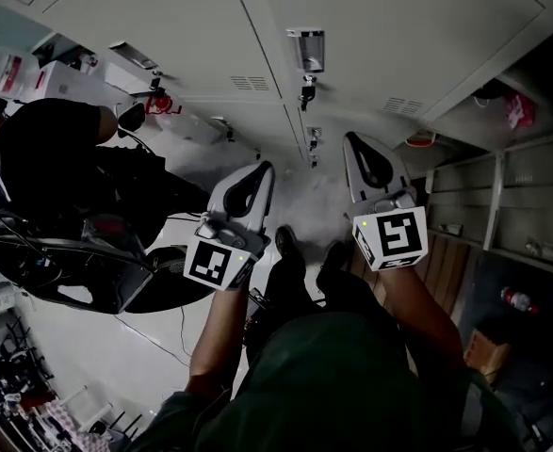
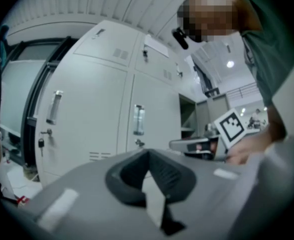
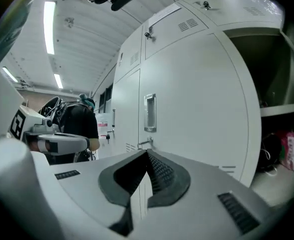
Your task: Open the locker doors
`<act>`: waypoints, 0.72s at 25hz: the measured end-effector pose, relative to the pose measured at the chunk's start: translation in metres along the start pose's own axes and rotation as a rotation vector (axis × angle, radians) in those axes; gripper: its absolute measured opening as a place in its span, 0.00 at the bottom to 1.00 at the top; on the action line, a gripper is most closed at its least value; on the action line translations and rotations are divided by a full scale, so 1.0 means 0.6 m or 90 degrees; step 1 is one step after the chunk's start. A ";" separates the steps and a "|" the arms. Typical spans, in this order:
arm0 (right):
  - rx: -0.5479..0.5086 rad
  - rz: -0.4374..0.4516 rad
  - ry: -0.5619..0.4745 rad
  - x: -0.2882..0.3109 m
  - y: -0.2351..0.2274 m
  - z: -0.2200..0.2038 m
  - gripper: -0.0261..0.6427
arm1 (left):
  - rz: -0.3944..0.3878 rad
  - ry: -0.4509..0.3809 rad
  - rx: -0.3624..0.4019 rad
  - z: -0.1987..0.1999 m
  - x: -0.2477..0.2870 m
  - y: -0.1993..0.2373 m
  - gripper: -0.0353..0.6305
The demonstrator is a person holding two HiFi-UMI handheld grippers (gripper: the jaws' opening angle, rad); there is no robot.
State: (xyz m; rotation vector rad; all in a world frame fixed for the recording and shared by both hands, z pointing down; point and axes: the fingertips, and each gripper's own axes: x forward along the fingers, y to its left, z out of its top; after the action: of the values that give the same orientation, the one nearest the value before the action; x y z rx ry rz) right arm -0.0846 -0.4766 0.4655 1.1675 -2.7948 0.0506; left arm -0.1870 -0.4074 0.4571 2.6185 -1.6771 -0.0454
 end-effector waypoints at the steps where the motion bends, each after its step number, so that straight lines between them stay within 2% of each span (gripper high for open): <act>1: -0.005 0.001 -0.005 0.013 0.005 0.020 0.04 | 0.000 -0.006 0.000 0.010 0.000 0.008 0.05; 8: -0.010 -0.015 -0.024 0.049 0.016 0.087 0.04 | -0.033 -0.040 0.008 0.052 0.000 0.020 0.05; 13: -0.025 -0.025 -0.017 0.137 0.025 0.140 0.05 | -0.052 -0.055 -0.002 0.090 0.025 0.099 0.05; 18: -0.033 -0.041 0.007 0.162 0.021 0.143 0.14 | -0.081 -0.056 0.012 0.091 0.034 0.121 0.05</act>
State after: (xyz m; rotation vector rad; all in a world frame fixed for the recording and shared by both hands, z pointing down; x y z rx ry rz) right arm -0.1691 -0.5430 0.3919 1.2412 -2.7293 -0.0198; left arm -0.2463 -0.4570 0.4052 2.7735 -1.5390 -0.1499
